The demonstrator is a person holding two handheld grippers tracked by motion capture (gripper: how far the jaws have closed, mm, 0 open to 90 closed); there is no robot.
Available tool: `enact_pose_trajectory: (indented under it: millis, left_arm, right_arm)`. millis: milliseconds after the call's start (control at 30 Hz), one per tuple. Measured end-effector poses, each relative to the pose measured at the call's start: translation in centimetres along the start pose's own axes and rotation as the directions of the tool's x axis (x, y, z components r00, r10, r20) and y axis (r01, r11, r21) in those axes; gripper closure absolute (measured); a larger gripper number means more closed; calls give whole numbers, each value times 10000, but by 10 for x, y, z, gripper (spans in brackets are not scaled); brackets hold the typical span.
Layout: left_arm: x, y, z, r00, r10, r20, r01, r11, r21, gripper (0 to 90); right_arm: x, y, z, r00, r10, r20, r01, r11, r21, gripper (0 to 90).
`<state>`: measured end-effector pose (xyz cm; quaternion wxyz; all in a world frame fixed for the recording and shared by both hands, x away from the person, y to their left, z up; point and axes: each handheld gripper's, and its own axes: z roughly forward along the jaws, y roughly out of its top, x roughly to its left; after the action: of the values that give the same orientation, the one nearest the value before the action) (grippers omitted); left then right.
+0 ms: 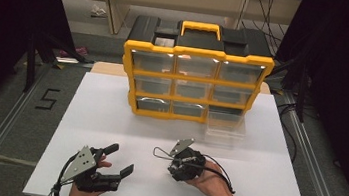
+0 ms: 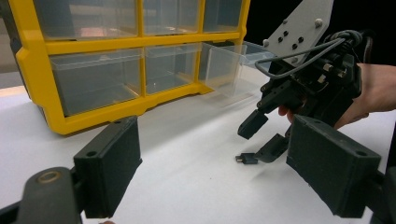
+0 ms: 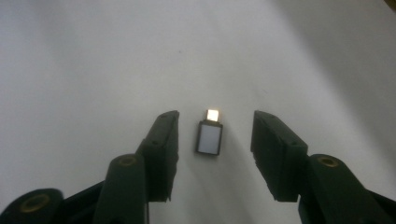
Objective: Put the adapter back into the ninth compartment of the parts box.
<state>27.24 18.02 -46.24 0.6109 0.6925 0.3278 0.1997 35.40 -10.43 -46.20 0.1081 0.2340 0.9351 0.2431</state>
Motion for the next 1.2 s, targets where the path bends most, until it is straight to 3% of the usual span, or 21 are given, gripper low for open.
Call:
enact_pose_trajectory:
  millis: [567, 800, 900, 1167, 1200]
  left_arm:
    - [0, 0, 0, 10000, -27, 13, 27, 10000, -21, 171]
    - [-1, 0, 0, 10000, -28, 10, 28, 10000, -38, 172]
    - [-1, 0, 0, 10000, 21, 29, -21, 10000, -43, 172]
    - [-1, 1, 0, 10000, 26, 27, -26, 10000, -59, 173]
    - [-1, 1, 0, 10000, 35, 26, -34, 10000, -53, 173]
  right_arm:
    - [-3, 2, 12, 9999, -78, -104, 81, 9994, 325, 686]
    - [-1, 3, 13, 9996, 92, -249, -81, 9990, 433, 757]
    - [-1, 4, 13, 9996, -193, -200, 201, 9990, 411, 759]
    - [-2, 5, 5, 9998, -89, -196, 92, 9998, 166, 762]
    - [-3, 4, 5, 9995, -286, -124, 287, 9996, 57, 762]
